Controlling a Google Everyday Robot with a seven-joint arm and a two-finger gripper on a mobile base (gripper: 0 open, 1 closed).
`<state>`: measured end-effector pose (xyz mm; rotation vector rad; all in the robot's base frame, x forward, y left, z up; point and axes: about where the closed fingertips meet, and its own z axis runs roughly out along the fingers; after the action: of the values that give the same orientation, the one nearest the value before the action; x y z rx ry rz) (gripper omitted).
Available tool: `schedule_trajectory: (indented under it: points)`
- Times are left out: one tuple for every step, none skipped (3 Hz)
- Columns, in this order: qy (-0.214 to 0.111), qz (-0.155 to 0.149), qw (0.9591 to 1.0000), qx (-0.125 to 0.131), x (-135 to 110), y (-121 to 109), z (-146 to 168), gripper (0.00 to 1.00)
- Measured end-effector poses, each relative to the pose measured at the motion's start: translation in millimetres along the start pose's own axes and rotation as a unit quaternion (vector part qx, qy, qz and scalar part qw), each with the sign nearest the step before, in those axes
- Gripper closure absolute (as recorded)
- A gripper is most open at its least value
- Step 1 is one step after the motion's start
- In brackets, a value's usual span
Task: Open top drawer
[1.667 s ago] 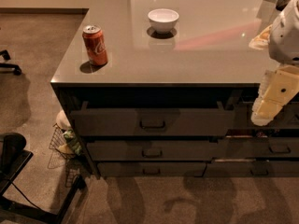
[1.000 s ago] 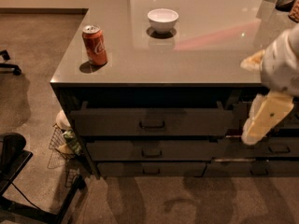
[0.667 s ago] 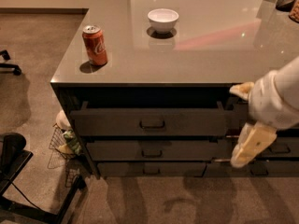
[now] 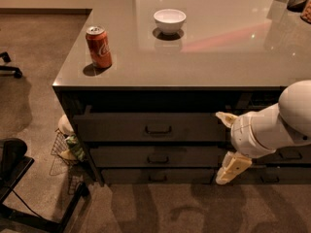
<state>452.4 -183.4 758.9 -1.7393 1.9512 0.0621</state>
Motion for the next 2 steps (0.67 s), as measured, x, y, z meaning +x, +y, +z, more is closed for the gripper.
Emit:
schedule_trajectory:
  points:
    - [0.0,0.0,1.0,0.0,0,0,0,0.0]
    - [0.008,-0.004,1.0,0.003,2,-3,15,0.0]
